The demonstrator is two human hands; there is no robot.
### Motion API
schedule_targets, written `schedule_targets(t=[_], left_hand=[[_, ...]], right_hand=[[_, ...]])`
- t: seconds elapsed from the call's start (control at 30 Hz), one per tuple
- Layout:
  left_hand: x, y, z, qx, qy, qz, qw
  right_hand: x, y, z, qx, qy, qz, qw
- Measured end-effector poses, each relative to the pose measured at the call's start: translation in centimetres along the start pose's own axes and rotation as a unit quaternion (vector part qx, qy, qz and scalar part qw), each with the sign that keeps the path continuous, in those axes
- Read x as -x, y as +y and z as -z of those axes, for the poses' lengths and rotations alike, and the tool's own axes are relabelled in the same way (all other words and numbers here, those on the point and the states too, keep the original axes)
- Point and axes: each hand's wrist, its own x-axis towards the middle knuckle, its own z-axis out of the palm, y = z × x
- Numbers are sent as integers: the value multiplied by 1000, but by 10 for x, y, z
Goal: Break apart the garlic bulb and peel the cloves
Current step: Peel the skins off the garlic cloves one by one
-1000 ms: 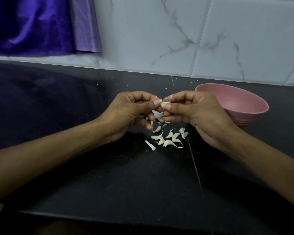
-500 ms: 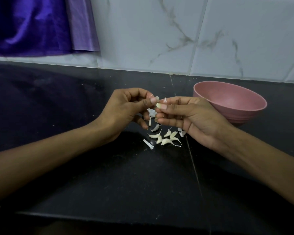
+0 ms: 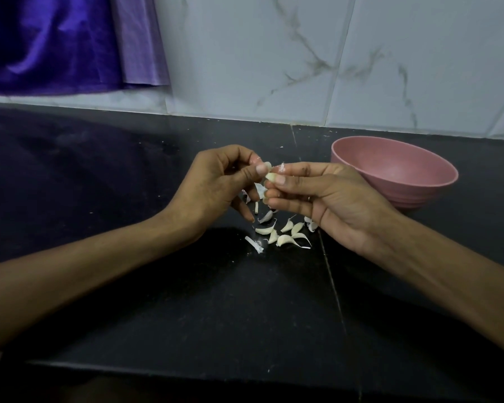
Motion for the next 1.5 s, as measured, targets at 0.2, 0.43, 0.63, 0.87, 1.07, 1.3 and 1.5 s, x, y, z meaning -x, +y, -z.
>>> schedule_targets(t=[0.2, 0.43, 0.63, 0.87, 1.07, 1.3, 1.5], left_hand=[[1, -1, -1, -34, -42, -3, 999], [1, -7, 1, -92, -9, -33, 995], [3, -5, 0, -133, 15, -62, 989], [10, -1, -7, -178, 9, -93, 980], [13, 3, -8, -165, 16, -107, 980], [6, -1, 0, -153, 51, -86, 983], [8, 2, -2, -177, 30, -81, 980]], right_hand=[[1, 1, -1, 0, 2, 3, 1000], [0, 4, -1, -2, 20, 7, 1000], [0, 4, 0, 1, 36, 13, 999], [3, 3, -2, 8, 63, 48, 997], [0, 3, 1, -3, 56, 62, 996], [-3, 5, 2, 42, 67, 81, 994], [-4, 5, 5, 64, 65, 83, 992]])
